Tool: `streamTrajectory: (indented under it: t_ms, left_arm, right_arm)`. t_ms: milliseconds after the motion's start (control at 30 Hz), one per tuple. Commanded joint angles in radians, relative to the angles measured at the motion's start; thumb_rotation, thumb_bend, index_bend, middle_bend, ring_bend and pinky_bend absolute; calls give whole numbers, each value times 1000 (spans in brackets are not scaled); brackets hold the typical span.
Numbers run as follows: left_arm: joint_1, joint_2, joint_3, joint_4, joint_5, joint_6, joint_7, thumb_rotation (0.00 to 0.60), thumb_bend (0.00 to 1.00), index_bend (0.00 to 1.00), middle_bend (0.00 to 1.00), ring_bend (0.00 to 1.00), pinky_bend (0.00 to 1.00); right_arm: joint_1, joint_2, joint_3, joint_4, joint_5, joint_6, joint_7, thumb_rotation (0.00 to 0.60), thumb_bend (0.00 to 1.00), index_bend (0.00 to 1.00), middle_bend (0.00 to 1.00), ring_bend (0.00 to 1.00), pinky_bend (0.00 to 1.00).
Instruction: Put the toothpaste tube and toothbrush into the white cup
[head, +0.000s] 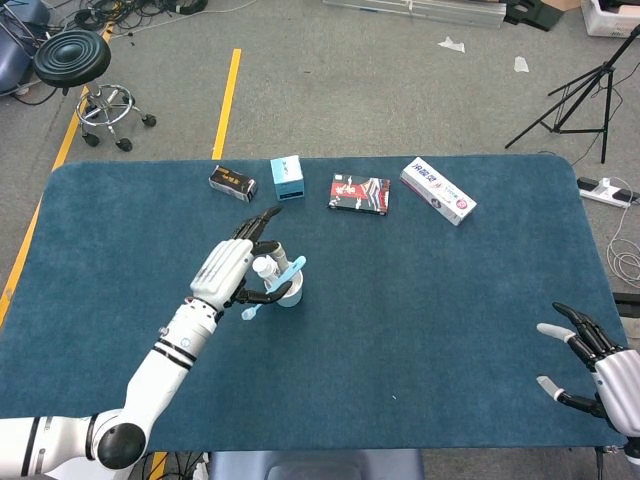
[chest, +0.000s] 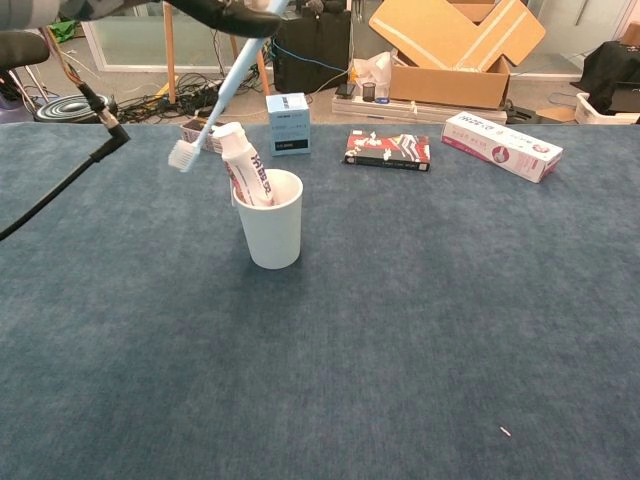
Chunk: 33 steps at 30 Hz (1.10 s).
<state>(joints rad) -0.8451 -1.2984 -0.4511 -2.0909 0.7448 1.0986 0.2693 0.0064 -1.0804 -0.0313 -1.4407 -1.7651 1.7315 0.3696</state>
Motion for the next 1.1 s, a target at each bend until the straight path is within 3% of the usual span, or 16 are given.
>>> streamTrajectory:
  t_ms: [33, 300, 1100]
  left_arm:
    - [-16, -37, -22, 33, -7, -10, -66, 600, 304, 639, 0, 0, 0]
    - [-33, -113, -61, 126, -23, -12, -205, 600, 304, 642, 0, 0, 0]
    - [-104, -306, -55, 415, 28, -63, -342, 600, 303, 652, 0, 0, 0]
  right_arm:
    - [0, 1, 1, 2, 2, 0, 4, 600, 124, 299, 144, 156, 501]
    - [0, 5, 3, 4, 10, 3, 22, 600, 125, 298, 144, 156, 501]
    - [-9, 10, 5, 21, 15, 28, 66, 600, 125, 298, 145, 156, 501]
